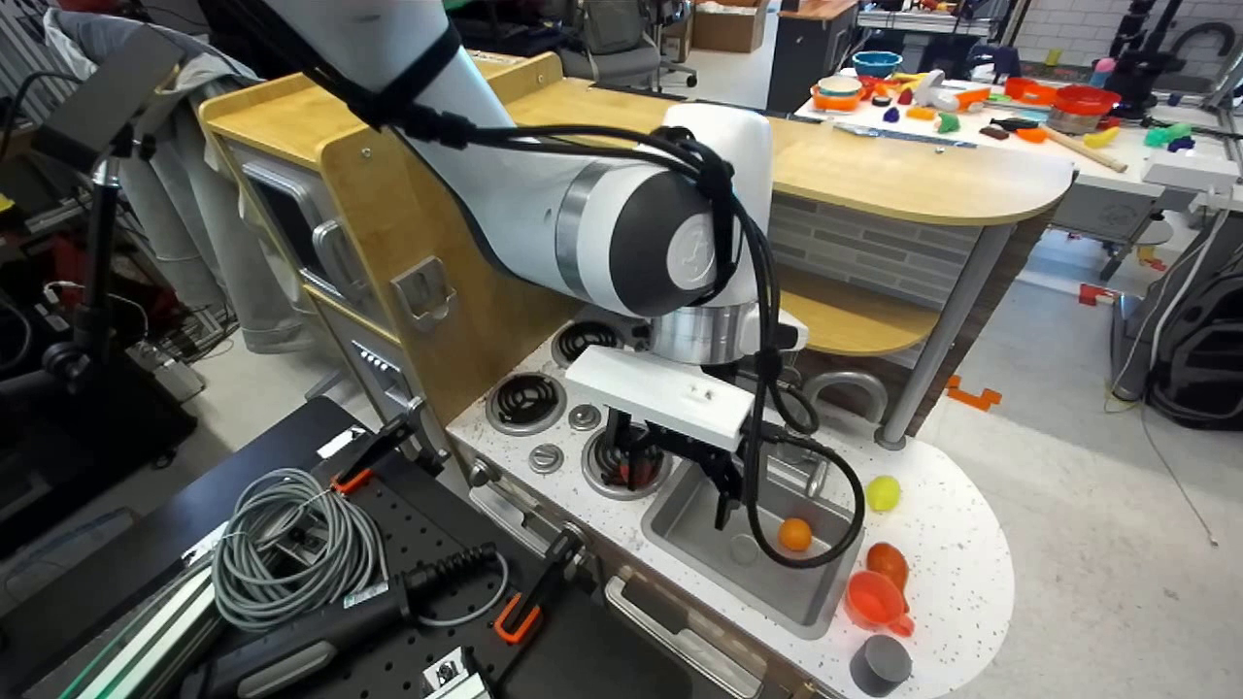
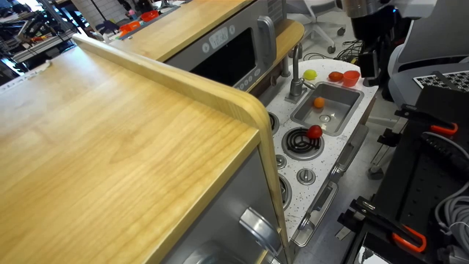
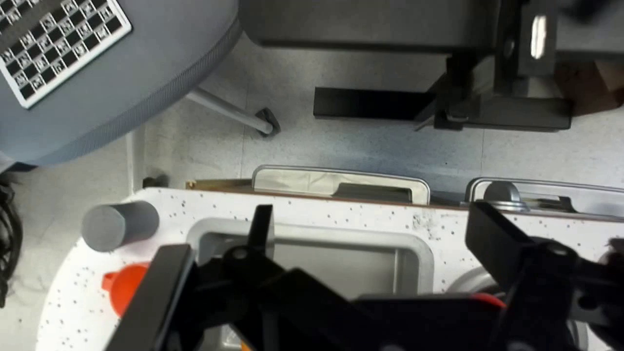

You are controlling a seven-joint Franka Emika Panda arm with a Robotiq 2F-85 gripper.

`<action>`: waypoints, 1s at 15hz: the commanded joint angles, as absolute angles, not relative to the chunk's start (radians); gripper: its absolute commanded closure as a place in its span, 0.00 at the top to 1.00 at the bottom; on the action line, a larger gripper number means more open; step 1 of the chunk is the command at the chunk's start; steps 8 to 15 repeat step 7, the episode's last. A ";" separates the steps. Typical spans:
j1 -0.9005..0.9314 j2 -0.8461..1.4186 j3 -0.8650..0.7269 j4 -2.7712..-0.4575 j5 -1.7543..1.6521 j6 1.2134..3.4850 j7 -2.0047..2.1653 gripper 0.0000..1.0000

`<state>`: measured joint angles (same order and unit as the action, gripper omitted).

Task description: Pick up the tomato from the sink and put it on the stove

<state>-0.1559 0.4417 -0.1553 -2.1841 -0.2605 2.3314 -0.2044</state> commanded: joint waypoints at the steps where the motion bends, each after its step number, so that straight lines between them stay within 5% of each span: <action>1: -0.161 0.418 -0.161 -2.198 -0.269 2.313 -0.203 1.00; 15: -0.158 0.398 -0.165 -2.223 -0.272 2.308 -0.202 1.00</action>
